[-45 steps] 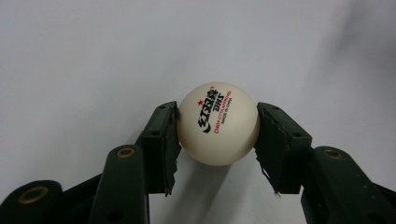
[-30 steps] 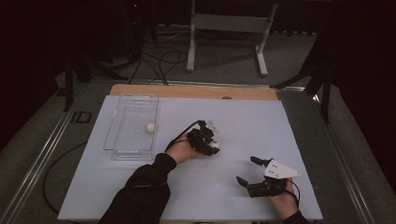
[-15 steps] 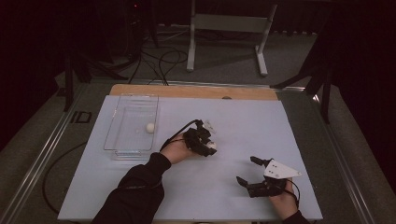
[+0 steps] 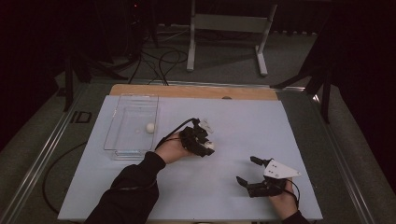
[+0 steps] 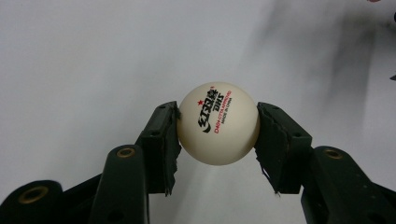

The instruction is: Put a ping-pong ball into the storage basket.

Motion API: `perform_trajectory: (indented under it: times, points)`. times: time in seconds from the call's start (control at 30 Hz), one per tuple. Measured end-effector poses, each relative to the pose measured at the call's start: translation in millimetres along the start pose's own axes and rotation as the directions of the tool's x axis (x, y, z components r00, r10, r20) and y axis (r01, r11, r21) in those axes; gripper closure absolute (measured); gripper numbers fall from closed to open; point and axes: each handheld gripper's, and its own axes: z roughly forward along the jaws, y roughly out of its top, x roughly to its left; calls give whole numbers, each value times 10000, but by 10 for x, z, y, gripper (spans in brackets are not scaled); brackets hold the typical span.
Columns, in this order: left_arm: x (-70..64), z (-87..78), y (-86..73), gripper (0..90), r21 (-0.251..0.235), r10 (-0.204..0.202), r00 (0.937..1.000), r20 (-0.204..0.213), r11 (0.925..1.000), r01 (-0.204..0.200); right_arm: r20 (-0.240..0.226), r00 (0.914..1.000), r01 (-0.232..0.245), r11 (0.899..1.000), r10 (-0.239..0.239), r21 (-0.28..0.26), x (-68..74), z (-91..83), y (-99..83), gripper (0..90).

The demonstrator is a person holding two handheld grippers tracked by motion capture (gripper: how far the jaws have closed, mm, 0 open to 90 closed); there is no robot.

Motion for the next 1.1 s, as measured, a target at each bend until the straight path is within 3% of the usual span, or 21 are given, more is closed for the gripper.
perform_trajectory:
  times: [0.43,0.7,1.1]
  points:
    - [-13,-176,-10,522,-171,126,9997,229,9998,-122,23,10000,25,10000,-25,-30,-2,-6,2,94]
    - [-31,-266,-5,522,-215,226,9997,136,9995,-223,66,9999,76,10000,-76,-51,-4,-13,6,94]
    - [-14,-585,-52,523,-473,305,9995,-24,9984,-305,58,9999,98,9999,-97,-23,1,-9,8,94]
